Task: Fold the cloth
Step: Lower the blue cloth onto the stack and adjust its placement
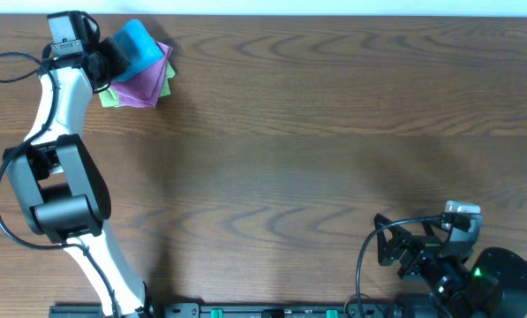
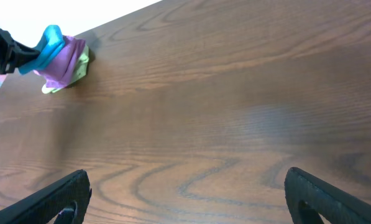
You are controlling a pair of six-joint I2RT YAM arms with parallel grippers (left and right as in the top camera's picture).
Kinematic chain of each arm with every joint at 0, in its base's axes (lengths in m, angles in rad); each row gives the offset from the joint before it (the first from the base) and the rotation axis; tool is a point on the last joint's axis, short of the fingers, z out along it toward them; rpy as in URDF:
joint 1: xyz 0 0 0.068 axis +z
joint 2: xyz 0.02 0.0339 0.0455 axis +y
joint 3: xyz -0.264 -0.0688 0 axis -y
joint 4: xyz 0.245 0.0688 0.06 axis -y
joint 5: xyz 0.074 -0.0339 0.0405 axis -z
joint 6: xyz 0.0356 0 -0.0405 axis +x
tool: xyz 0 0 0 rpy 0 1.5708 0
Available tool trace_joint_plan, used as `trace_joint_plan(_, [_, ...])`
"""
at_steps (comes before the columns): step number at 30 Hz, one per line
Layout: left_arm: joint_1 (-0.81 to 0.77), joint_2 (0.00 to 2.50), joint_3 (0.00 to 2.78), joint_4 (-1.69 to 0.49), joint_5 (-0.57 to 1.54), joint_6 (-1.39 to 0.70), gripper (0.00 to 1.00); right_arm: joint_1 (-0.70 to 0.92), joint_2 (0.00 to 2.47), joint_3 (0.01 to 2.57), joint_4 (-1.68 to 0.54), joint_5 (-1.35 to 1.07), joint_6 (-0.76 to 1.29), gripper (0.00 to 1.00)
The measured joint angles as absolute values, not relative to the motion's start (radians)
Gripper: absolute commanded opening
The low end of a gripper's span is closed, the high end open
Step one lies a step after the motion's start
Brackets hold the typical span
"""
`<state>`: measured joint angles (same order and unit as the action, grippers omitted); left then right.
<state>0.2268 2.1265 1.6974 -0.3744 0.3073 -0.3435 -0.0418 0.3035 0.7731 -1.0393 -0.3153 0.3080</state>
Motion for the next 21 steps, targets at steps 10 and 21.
trace_joint_plan(10, [0.226, 2.114, 1.697, -0.427, 0.341, -0.314, 0.62, -0.042, 0.303, 0.773, -1.039, -0.315, 0.308, 0.99])
trace_joint_plan(21, [0.224, 1.786, 1.703, -0.71, 0.345, -0.148, 0.96, -0.042, 0.303, 0.773, -1.039, -0.315, 0.308, 0.99])
